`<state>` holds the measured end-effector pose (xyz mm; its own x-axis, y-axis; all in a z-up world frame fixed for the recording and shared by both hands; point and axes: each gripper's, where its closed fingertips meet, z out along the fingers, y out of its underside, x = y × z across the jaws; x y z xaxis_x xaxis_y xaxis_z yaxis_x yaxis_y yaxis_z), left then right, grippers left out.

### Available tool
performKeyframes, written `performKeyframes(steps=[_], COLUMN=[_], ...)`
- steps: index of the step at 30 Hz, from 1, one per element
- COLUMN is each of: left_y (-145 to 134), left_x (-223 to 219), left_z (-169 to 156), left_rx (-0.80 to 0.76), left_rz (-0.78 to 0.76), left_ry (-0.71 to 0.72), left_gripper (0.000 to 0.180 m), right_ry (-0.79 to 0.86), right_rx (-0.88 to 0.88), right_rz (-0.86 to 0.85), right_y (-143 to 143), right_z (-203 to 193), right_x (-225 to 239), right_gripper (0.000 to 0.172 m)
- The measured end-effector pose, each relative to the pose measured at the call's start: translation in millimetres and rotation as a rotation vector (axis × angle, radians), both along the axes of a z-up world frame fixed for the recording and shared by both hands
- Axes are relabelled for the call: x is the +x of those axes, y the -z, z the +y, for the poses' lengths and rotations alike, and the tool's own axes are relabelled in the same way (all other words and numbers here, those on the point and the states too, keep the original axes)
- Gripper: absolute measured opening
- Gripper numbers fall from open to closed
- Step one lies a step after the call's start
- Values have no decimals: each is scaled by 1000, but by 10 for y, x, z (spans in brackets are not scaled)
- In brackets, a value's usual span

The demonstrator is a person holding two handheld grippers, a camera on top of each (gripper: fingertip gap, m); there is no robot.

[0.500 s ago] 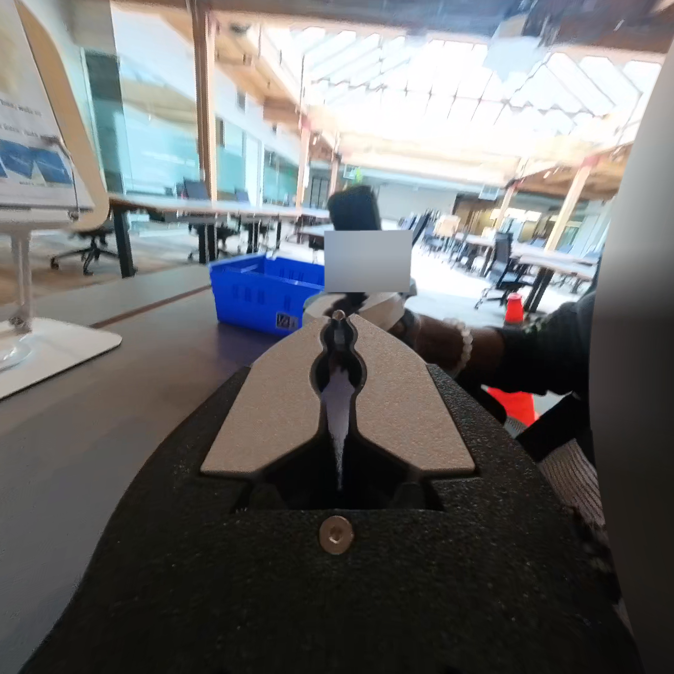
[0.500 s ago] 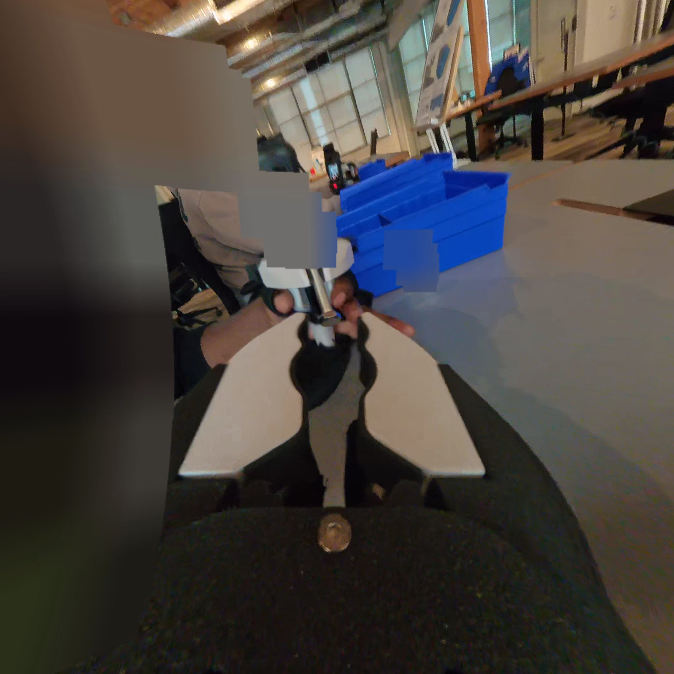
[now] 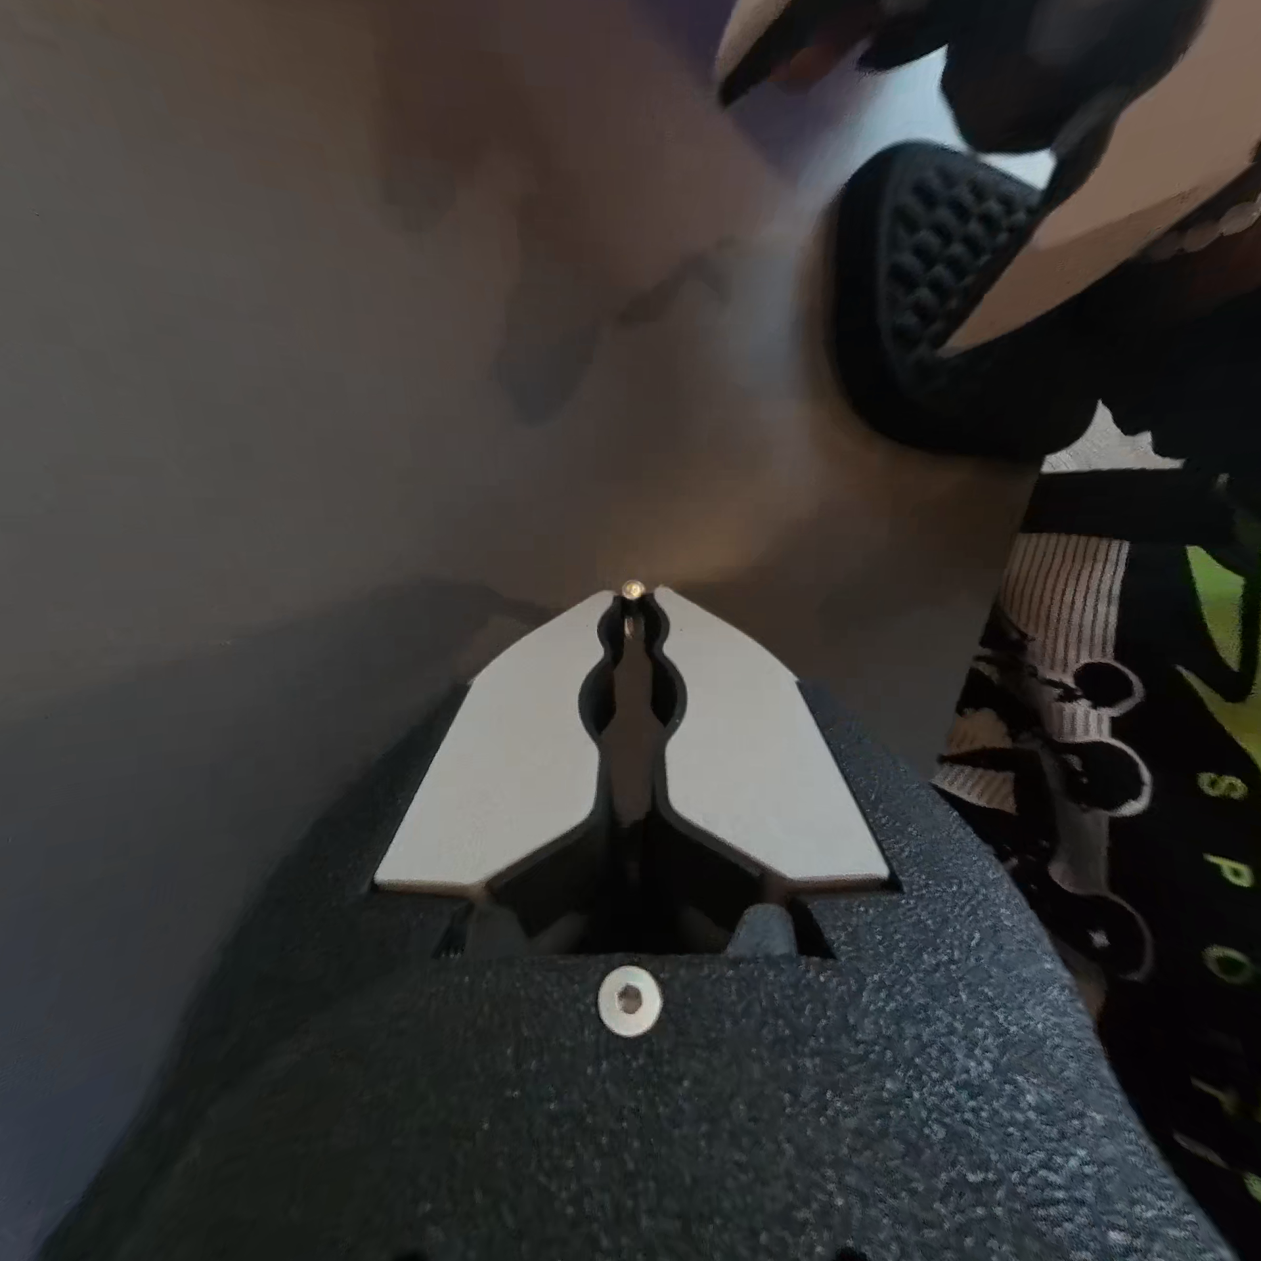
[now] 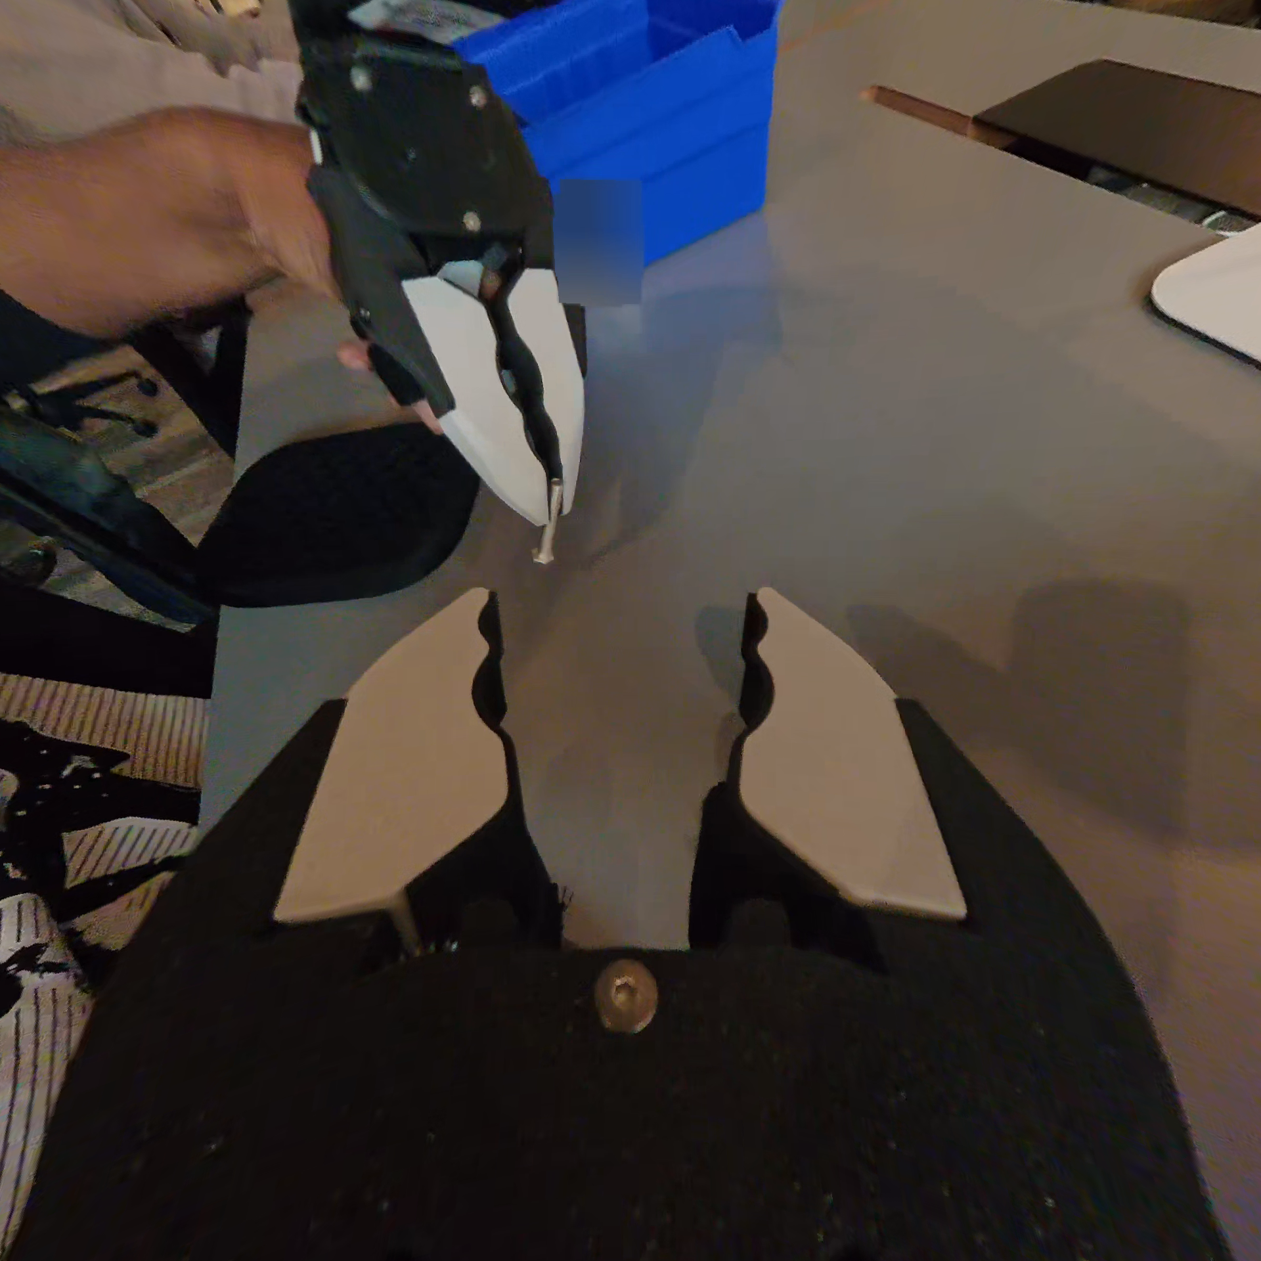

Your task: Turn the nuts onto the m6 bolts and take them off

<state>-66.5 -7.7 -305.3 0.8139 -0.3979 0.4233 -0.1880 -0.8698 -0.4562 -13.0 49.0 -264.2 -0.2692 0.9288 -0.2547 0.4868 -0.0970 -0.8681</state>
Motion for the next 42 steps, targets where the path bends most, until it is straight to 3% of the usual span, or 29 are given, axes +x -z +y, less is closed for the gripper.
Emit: performKeyframes(steps=[5,12,29,42], left_y=[69,187,388,370], left_x=[33,-43,-176,-232], left_z=[-152,-218,-143,-127], left_rx=[-255,-448,-501,-469], left_rz=[-84,-162,-117,-107], left_ry=[44,23,-52,-99], left_gripper=[5,5,6,14], right_ry=[4,14,40,34], right_rx=[-13,-31,-21,-2], right_rz=[-15,-29,-3,-1], right_y=[18,40,-3,7], right_z=[11,44,101,94], right_x=[25,63,62,66], right_gripper=[67,66,63,63])
